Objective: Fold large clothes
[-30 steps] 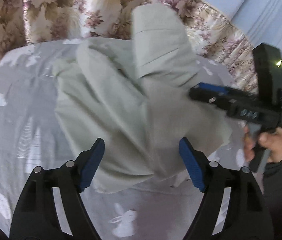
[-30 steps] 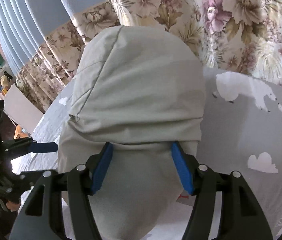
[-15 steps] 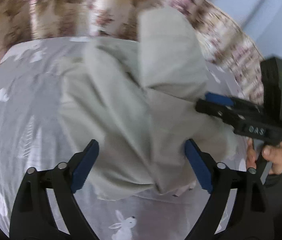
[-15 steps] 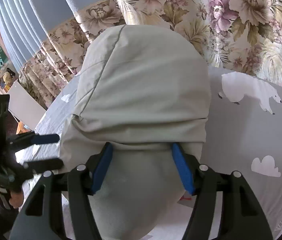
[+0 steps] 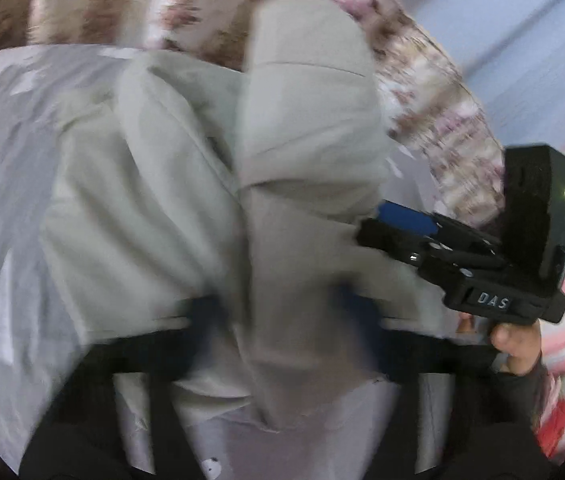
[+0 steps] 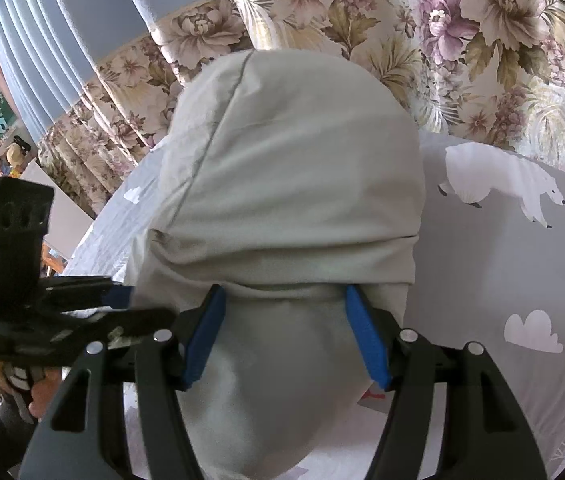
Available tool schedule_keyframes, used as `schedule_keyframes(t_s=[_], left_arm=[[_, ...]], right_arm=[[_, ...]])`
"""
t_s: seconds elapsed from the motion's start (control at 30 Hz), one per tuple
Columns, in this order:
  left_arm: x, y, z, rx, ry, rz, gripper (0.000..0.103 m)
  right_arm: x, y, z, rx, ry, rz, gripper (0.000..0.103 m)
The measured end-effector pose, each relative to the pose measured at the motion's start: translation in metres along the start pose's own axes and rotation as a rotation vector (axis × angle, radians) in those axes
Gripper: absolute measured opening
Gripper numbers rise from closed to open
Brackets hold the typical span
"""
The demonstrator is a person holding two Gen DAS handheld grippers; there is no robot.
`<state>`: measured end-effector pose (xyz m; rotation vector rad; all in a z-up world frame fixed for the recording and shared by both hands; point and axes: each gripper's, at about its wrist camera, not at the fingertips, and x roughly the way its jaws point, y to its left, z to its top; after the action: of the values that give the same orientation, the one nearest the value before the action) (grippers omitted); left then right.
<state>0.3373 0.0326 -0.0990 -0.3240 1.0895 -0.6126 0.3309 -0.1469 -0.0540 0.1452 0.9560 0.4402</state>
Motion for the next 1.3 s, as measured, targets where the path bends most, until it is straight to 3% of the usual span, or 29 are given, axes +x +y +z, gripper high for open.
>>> schedule_keyframes(t_s=[0.1,0.27,0.3,0.33,0.43,0.53,0.6,0.7,0.83,0.9,0.97,1.0,1.03,1.1,1.13,1.3], left_arm=[[0.001,-0.008,0.003,0.065,-0.009,0.050,0.012],[-0.026,-0.020,0.005,0.167,-0.079,0.128,0.008],[-0.037,-0.022,0.004,0.186,-0.105,0.146,0.007],[-0.045,-0.023,0.003,0.201,-0.124,0.158,0.007],[-0.074,-0.013,-0.006,0.226,-0.164,0.231,0.007],[-0.073,0.027,-0.009,0.152,-0.099,0.272,0.007],[-0.051,0.060,-0.013,0.077,-0.030,0.250,0.007],[-0.039,0.071,-0.014,0.064,-0.027,0.239,0.007],[-0.027,0.077,-0.002,0.063,0.003,0.241,0.011],[-0.033,0.068,-0.002,0.086,0.004,0.268,0.012],[-0.043,0.056,-0.007,0.112,-0.009,0.289,0.017],[-0.053,0.050,-0.010,0.117,-0.020,0.296,0.020],[-0.061,0.048,-0.013,0.120,-0.026,0.289,0.023],[-0.071,0.039,-0.020,0.127,-0.030,0.271,0.050],[-0.074,0.033,-0.027,0.137,-0.024,0.250,0.056],[-0.067,0.025,-0.044,0.133,-0.007,0.220,0.062]], right_arm=[[-0.012,-0.007,0.001,0.019,-0.032,-0.001,0.063],[-0.015,-0.023,0.000,0.070,-0.048,-0.033,0.062],[-0.014,-0.021,0.001,0.069,-0.055,-0.024,0.056],[-0.013,-0.016,0.001,0.061,-0.055,0.004,0.037],[-0.011,0.014,0.009,-0.032,-0.056,-0.004,0.019],[0.003,0.040,0.020,-0.118,-0.021,-0.041,0.018],[0.028,0.054,0.020,-0.200,0.041,-0.115,0.016],[0.062,0.054,0.014,-0.286,0.095,-0.220,0.015],[0.065,0.033,0.021,-0.200,0.103,-0.164,0.013],[0.046,0.033,0.018,-0.193,0.077,-0.122,0.017],[0.018,0.030,0.010,-0.141,0.052,-0.038,0.029],[0.008,0.032,0.007,-0.134,0.041,-0.007,0.046],[-0.004,0.034,-0.001,-0.137,0.025,0.011,0.056],[-0.024,0.040,-0.017,-0.150,0.005,0.036,0.057],[-0.030,0.040,-0.025,-0.146,0.005,0.047,0.058],[-0.028,0.042,-0.059,-0.130,0.038,0.055,0.061]])
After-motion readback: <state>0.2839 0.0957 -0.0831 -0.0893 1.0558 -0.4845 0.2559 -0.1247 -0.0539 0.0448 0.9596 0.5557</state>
